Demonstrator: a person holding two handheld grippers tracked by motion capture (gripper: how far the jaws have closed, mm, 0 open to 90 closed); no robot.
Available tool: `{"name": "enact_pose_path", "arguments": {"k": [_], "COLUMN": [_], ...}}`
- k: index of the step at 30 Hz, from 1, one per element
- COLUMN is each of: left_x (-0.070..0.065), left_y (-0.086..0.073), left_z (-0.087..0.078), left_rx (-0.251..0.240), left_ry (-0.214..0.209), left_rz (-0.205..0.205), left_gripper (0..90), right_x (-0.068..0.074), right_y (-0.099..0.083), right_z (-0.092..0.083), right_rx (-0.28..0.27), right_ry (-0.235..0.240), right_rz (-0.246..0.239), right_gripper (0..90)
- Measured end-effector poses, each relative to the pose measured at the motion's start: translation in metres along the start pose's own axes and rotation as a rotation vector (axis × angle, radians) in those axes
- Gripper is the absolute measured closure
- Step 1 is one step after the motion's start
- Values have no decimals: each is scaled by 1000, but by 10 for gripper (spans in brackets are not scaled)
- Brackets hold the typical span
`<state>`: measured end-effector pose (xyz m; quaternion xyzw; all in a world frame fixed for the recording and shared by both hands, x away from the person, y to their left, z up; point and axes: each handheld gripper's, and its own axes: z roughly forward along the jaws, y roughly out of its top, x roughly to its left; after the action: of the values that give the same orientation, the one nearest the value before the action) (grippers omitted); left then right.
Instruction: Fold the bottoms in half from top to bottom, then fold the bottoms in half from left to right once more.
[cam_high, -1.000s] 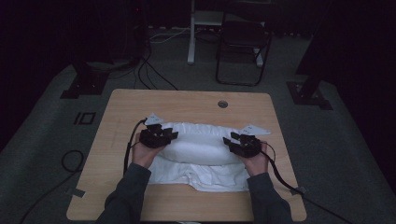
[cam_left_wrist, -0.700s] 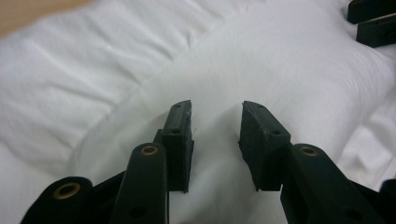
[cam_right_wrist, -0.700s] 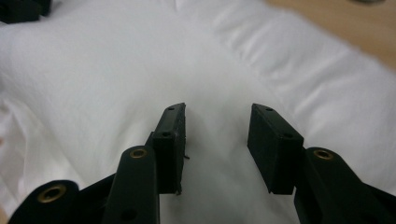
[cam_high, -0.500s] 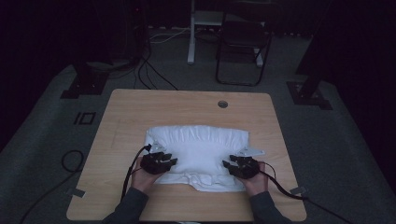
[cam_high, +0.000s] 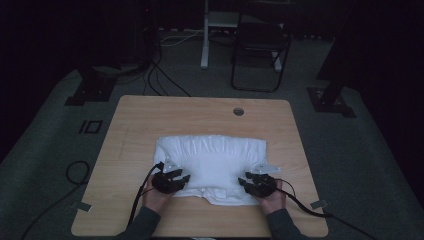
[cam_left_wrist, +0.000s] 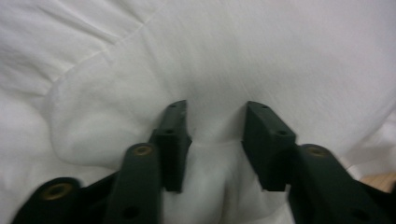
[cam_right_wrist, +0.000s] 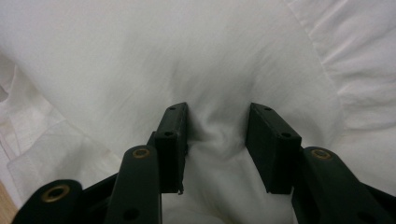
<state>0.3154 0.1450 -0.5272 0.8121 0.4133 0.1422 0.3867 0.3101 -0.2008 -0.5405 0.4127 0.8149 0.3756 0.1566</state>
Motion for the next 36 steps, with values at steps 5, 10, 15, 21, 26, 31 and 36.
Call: {"name": "enact_pose_path", "arguments": {"k": [5,10,15,21,26,31,36], "left_x": [14,34,47,52,58,62,60], "left_y": [7,3,-5,-6,-9,-10,-11], "left_z": [-16,-18,-14,-9,-1,3,5], "left_rx": [-91,-81,-50,-28,15,39,47], "left_ry": [112,203,221,223,227,238,264], "left_rz": [-58,-127,-185,-219,-252,-270,-238], "left_gripper": [307,244,209,159,89,18,14], "right_x": [-1,-1,0,-1,-1,-1,-1], "right_y": [-2,-3,-4,-4,-5,-5,-5], "right_z": [0,0,0,0,0,0,0], "right_rx": [-12,-19,-25,-29,-32,-34,-35], "right_ry": [6,4,3,3,10,8,6], "right_rz": [7,10,9,7,9,5,0], "right_gripper": [575,574,573,573,572,571,569]}}
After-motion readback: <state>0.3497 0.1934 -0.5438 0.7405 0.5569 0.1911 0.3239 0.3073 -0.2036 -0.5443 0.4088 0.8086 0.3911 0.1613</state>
